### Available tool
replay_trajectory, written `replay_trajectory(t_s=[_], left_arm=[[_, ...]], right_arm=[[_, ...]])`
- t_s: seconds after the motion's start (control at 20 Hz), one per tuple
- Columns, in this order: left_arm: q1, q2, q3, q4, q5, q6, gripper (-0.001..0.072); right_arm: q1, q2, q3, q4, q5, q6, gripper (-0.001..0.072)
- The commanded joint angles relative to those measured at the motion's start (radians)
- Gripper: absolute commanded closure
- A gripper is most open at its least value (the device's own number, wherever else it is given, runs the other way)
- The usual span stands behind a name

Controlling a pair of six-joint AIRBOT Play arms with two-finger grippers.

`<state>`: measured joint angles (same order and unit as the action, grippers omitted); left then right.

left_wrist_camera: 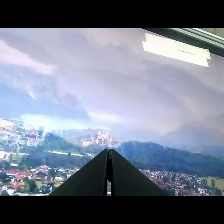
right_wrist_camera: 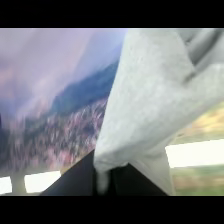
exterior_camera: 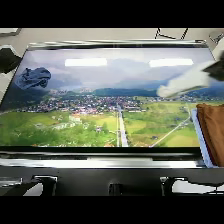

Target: Fold the clothes and pants, and hang the long-sleeved shirts on hangers.

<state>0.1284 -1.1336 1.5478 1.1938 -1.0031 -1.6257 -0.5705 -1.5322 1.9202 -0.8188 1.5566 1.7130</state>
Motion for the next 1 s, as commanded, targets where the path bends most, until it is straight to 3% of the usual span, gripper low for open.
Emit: replay_trajectory(t_s=[0.0,0.35,0.45,0.6,0.85,0.95], left_arm=[[0.001,-0.001,0.0,0.0,0.0,0.003,0.0688],[0.001,-0.001,0.0,0.0,0.001,0.02,0.0689],[0.001,-0.001,0.0,0.0,0.001,0.03,0.0688],[0.001,-0.001,0.0,0.0,0.001,0.033,0.0689],[-0.004,-0.001,0.0,0.0,0.001,0.039,0.0689],[-0.011,-0.001,0.0,0.0,0.001,0.056,0.0688]], right_arm=[[-0.212,0.007,0.07,-0.024,0.018,0.116,0.0665],[-0.472,0.073,0.07,-0.08,0.047,0.218,0.0664],[-0.526,0.089,0.07,-0.129,0.112,0.222,0.0665],[-0.559,0.092,0.069,-0.274,0.296,0.209,0.0664],[-0.557,0.144,-0.061,-0.428,0.293,0.163,0.0663],[-0.557,0.185,-0.182,-0.561,0.293,0.137,0.0663]])
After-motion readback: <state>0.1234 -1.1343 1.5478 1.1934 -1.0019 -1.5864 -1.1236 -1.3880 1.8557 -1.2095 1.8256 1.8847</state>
